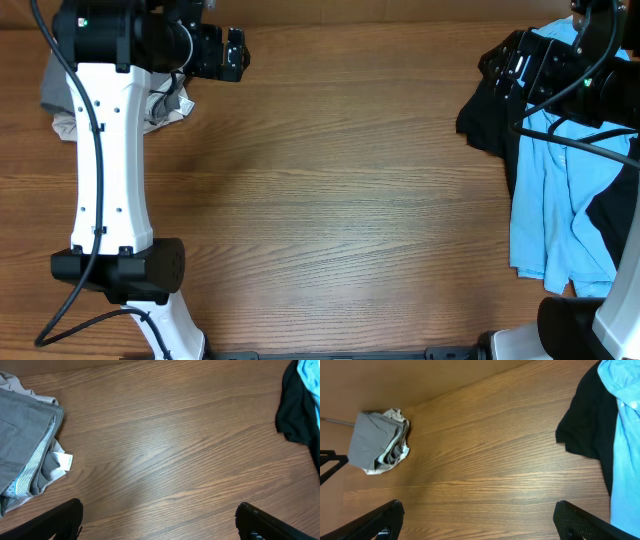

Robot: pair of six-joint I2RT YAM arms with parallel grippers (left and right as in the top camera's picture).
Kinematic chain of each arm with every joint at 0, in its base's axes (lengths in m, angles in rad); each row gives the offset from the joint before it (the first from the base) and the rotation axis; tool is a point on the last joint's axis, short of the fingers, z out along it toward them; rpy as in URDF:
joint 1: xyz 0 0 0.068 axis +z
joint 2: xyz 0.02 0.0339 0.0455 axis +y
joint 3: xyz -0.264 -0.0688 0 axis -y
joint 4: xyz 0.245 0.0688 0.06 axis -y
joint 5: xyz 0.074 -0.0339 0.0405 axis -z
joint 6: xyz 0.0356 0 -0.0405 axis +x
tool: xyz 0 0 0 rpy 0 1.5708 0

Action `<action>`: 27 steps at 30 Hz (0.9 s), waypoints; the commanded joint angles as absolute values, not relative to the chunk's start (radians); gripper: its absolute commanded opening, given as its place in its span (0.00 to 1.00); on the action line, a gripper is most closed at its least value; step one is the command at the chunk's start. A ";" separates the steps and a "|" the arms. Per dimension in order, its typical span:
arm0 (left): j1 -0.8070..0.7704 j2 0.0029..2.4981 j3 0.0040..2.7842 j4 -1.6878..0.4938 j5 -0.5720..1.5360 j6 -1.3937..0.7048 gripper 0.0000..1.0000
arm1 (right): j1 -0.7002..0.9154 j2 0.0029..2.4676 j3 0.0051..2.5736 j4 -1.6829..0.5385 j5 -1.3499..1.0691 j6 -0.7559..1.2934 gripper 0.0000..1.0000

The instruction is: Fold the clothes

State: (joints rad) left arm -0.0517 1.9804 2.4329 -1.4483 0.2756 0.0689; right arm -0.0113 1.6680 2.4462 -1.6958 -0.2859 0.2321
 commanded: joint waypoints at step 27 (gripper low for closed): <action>-0.059 1.958 2.439 -1.451 0.252 0.090 1.00 | -0.006 1.180 1.886 -1.144 -0.071 0.208 1.00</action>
